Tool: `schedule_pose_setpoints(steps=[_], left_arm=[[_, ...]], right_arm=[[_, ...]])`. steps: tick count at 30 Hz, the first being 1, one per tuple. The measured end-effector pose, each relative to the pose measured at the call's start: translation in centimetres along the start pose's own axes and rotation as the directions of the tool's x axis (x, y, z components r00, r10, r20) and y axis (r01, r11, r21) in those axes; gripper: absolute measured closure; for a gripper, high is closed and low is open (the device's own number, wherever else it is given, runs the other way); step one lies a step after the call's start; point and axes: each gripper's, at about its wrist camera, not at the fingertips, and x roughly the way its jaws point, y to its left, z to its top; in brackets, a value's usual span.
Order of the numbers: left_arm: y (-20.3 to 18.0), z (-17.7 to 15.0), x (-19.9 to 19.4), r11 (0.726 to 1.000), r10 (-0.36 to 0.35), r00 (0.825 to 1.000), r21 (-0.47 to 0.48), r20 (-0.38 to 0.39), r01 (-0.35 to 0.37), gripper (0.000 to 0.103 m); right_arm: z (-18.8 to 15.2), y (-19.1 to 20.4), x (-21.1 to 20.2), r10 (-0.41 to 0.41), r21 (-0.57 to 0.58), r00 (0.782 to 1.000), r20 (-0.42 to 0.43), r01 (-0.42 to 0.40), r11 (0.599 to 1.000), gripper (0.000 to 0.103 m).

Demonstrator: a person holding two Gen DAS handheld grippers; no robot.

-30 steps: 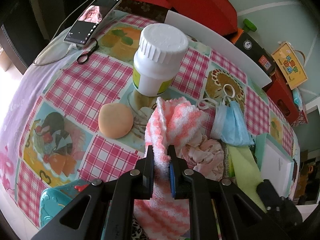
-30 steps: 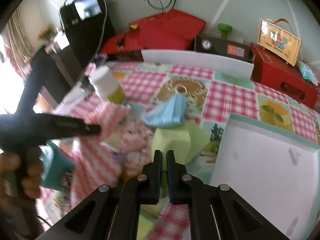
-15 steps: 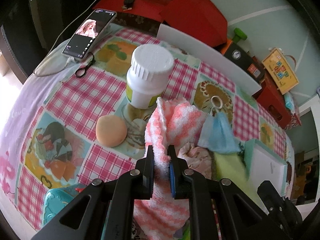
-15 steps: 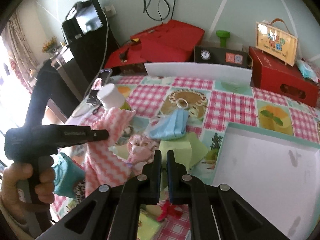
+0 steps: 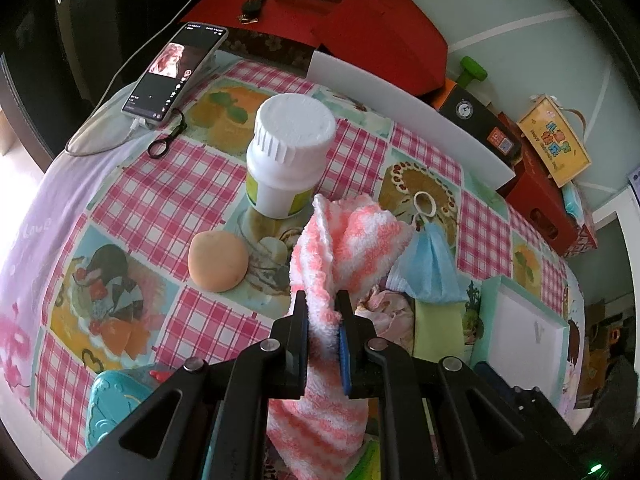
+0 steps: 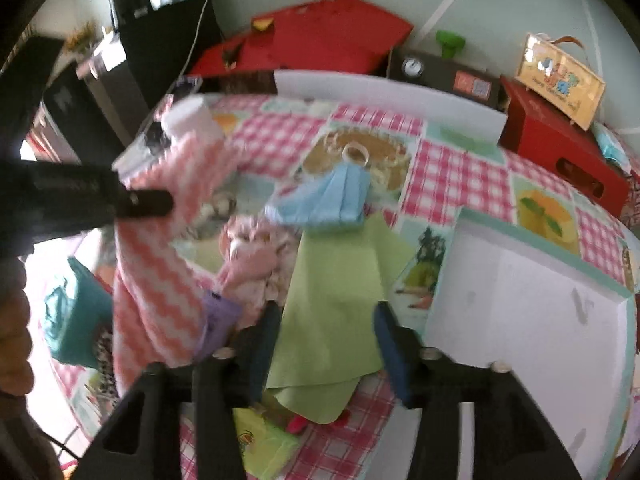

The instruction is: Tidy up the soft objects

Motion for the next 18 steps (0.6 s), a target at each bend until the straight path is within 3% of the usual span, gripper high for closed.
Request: schedule_pose_setpoints(steps=[7,9,12,18], left_arm=[[0.4,0.0,0.2,1.000,0.003,1.000,-0.005,-0.008,-0.003,0.091],[0.5,0.0,0.2,1.000,0.005,1.000,-0.010,-0.008,-0.005,0.091],[0.6,0.0,0.4,1.000,0.011,1.000,-0.015,-0.011,-0.011,0.091],[0.2,-0.1,0.6,1.000,0.013,1.000,-0.006,-0.017,-0.013,0.091]], right_arm=[[-1.0,0.8,2.8,-0.048,-0.026,0.995,-0.085,0.046,0.999,0.052],[-1.1,0.3,2.3,-0.041,-0.014,0.997,-0.069,0.040,0.999,0.077],[-0.9,-0.5,1.3,-0.048,-0.002,0.998,-0.038,0.048,0.999,0.091],[-0.9,-1.2,1.6,-0.046,0.020,0.997,-0.054,0.047,0.999,0.092]])
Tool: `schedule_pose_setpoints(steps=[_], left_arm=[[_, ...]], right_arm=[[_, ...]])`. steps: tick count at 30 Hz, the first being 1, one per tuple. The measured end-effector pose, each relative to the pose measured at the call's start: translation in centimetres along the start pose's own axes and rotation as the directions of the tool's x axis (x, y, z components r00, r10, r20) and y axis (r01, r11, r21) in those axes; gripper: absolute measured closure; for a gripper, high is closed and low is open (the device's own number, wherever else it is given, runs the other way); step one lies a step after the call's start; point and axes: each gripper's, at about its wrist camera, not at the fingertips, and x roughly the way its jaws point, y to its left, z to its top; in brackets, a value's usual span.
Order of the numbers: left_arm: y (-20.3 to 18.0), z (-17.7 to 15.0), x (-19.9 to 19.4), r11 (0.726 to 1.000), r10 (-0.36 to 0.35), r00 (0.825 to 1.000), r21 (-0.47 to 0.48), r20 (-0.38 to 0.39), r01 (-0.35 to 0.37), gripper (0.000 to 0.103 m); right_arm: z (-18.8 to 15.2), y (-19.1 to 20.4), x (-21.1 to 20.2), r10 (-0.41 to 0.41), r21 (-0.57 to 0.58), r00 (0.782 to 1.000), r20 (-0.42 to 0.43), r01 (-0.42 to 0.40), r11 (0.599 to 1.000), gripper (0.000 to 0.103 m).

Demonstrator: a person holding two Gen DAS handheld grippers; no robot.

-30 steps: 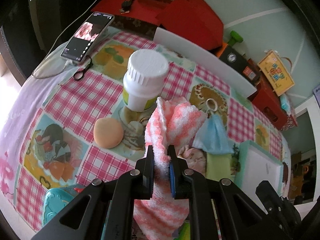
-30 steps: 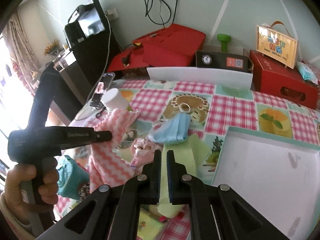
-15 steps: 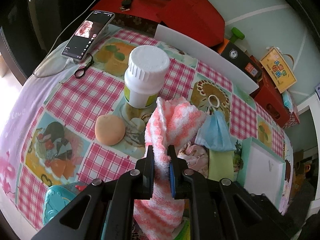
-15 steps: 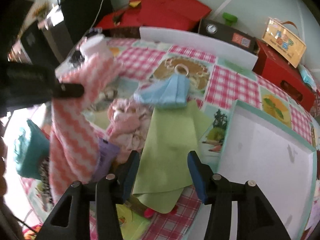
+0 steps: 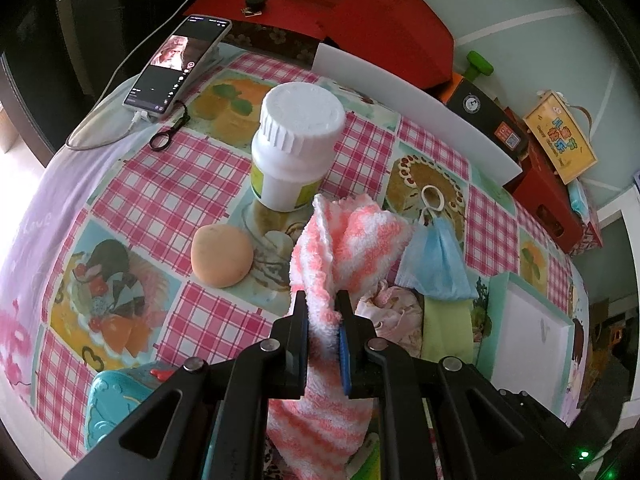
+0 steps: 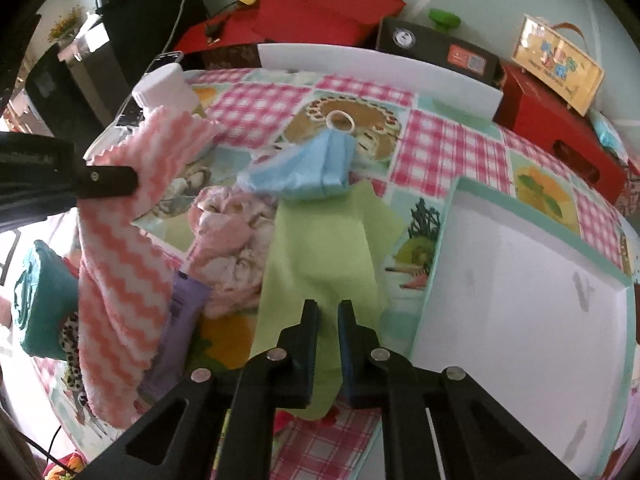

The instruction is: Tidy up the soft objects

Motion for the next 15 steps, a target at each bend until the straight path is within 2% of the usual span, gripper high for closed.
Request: schedule_pose_setpoints(steps=[5,7,8,9,15], left_arm=[[0.3,0.2,0.0,1.000,-0.009,1.000,-0.007,0.002,0.009,0.091],[0.6,0.3,-0.1,1.000,-0.011,1.000,-0.014,0.005,0.011,0.091],[0.7,0.4,-0.1,1.000,-0.013,1.000,-0.017,0.006,0.013,0.091],[0.9,0.5,-0.1,1.000,-0.015,1.000,-0.020,0.006,0.015,0.091],[1.4,0.7,0.0,0.999,-0.018,1.000,-0.039,0.010,0.019,0.091]], right_arm=[[1.3,-0.1,-1.1,-0.026,0.008,0.997,0.078,0.026,1.000,0.089],[2.2,0.3,-1.2,-0.050,-0.001,0.993,0.103,0.050,0.999,0.071],[2.7,0.4,-1.1,-0.057,0.004,0.992,0.115,0.057,0.998,0.051],[3.2,0.4,-1.0,-0.048,0.015,0.991,0.124,0.047,0.999,0.045],[6.6,0.5,0.8,-0.016,0.054,0.993,0.118,0.010,0.999,0.044]])
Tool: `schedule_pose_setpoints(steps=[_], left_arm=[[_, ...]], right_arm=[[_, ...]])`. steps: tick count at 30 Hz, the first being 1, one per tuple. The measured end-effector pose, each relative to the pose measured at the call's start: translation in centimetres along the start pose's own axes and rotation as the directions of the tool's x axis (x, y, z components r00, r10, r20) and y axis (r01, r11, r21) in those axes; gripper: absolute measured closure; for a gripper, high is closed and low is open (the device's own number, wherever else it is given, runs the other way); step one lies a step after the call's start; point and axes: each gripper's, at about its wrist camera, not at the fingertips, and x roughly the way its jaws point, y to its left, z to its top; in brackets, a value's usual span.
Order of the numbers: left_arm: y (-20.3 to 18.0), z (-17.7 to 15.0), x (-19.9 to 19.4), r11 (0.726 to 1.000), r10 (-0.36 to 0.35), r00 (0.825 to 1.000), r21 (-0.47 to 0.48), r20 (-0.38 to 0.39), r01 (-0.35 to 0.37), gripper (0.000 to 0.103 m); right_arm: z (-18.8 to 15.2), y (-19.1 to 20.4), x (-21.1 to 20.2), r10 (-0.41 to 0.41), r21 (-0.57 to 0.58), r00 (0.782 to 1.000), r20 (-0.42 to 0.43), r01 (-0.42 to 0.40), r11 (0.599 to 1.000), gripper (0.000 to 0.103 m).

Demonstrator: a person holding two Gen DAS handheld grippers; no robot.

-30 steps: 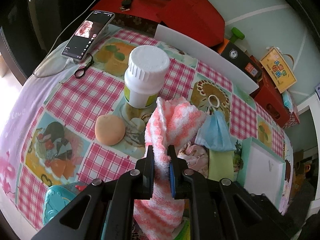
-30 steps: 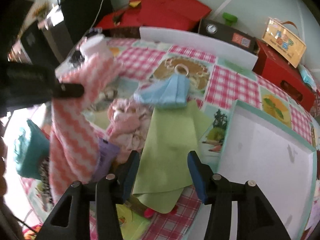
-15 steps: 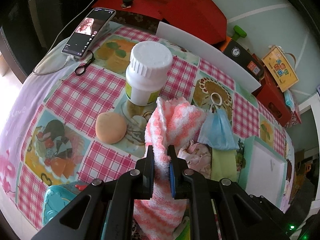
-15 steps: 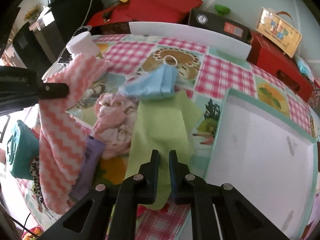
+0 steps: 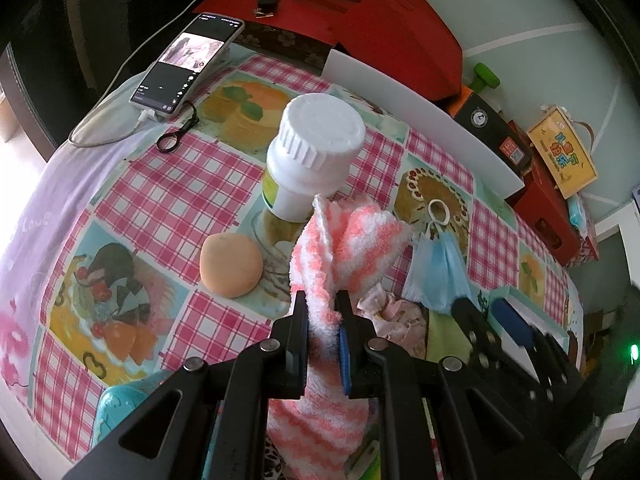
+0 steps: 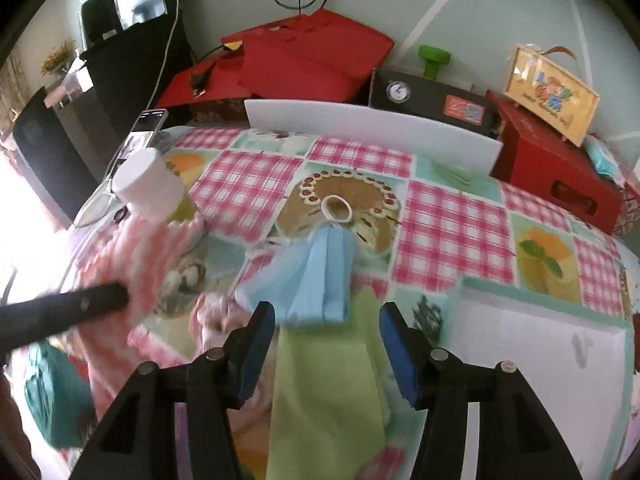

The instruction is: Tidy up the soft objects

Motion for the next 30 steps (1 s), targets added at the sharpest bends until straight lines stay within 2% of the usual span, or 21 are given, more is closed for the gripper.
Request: schedule_pose_setpoints(steps=[4,6,9,13,16,24,30], left_arm=[[0.1,0.1,0.2,1.000,-0.003,1.000,-0.003,-0.007,0.003,0.091],[0.2,0.1,0.2,1.000,-0.005,1.000,-0.004,-0.008,0.005,0.091],[0.2,0.1,0.2,1.000,-0.005,1.000,-0.005,-0.008,0.005,0.091],[0.0,0.1,-0.1,1.000,-0.012,1.000,0.004,-0.001,0.012,0.091],[-0.3,0.1,-0.5,1.000,-0.019,1.000,0.012,0.009,0.019,0.091],[-2.1,0.0,-3.7,0.993,-0.107,0.992,0.058,0.071,0.103,0.091],[-5.6,-1.0,-6.7,0.972,-0.197,0.970,0.154,0.143,0.175,0.091]], right_arm=[[0.9,0.4,2.3,0.017,0.010,0.998,-0.062,-0.017,1.000,0.046],[0.8,0.2,3.1,0.042,0.033,0.996,-0.082,-0.040,0.999,0.067],[0.3,-0.3,2.8,0.080,0.066,0.994,-0.068,-0.076,0.995,0.075],[-0.2,-0.9,0.9,0.102,0.085,0.994,-0.032,-0.099,0.991,0.077],[-0.7,-1.7,-2.0,0.100,0.100,0.995,0.019,-0.102,0.990,0.077],[-2.7,-5.2,-10.8,0.005,0.175,0.988,0.156,-0.032,0.984,0.077],[-4.8,-9.3,-15.1,-0.128,0.253,0.972,0.197,0.075,0.964,0.077]])
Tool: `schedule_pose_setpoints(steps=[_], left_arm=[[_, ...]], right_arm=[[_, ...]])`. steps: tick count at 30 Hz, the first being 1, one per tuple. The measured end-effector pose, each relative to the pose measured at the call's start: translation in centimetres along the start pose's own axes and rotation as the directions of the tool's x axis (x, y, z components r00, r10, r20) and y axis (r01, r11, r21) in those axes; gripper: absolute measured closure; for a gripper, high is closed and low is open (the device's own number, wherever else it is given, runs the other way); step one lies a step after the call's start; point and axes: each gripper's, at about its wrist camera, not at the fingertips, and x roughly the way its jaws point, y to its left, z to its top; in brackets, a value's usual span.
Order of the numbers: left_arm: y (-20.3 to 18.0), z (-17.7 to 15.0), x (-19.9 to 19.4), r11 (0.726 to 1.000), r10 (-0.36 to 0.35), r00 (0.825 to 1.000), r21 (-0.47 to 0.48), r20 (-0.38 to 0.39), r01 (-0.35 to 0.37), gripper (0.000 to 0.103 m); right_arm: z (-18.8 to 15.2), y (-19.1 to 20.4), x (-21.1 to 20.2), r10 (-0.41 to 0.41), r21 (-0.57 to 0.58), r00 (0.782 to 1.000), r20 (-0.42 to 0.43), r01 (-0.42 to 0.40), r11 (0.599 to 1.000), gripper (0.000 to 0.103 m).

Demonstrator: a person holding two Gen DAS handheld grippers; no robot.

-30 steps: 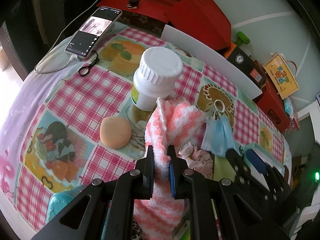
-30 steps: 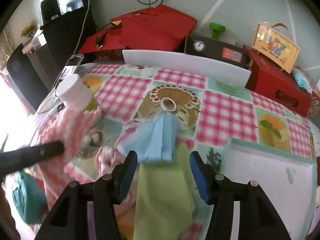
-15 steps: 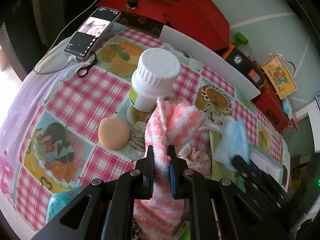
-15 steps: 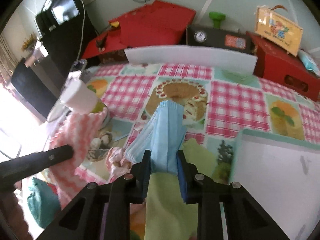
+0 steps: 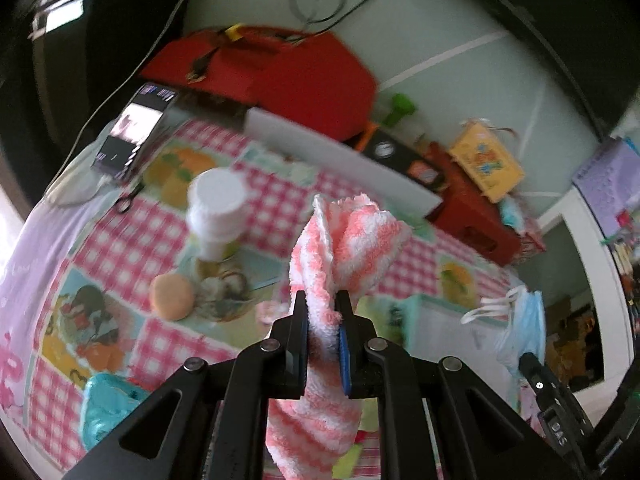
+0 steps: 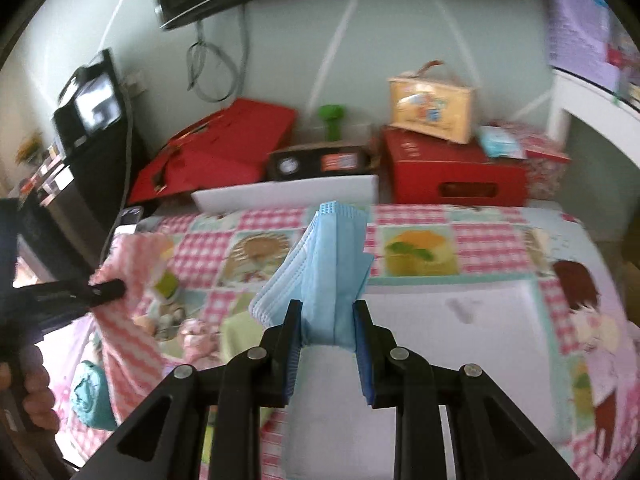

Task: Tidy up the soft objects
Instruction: 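Carry the towel and mask into the tray with both grippers and release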

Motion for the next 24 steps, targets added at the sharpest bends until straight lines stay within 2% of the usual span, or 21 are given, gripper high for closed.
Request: schedule_pose_setpoints(steps=[3,8,15,20,24], left_arm=[[-2.5,-0.4,0.0,0.998,-0.040,0.999,0.046,0.013,0.039,0.091],[-7.8,-1.8,1.0,0.985,-0.090,0.996,0.151,0.017,0.086,0.091],[-14.7,-4.9,3.9,0.943,-0.176,0.984,0.286,-0.012,0.172,0.091],[-17.5,-7.0,7.1,0.922,-0.182,0.981,0.335,-0.060,0.191,0.091],[-18.6,-8.2,9.8,0.917,-0.123,0.988,0.371,-0.092,0.148,0.091]], right_arm=[[0.1,-2.5,-0.9,-0.073,0.027,0.997,0.015,0.073,0.997,0.077],[0.1,-6.5,-1.8,-0.137,0.085,0.990,0.020,0.135,0.987,0.077],[-0.8,-11.9,-0.8,-0.224,0.162,0.974,-0.043,0.228,0.960,0.077],[-2.0,-14.8,1.1,-0.233,0.189,0.967,-0.107,0.250,0.950,0.075],[-2.9,-15.6,3.3,-0.231,0.184,0.959,-0.165,0.260,0.948,0.074]])
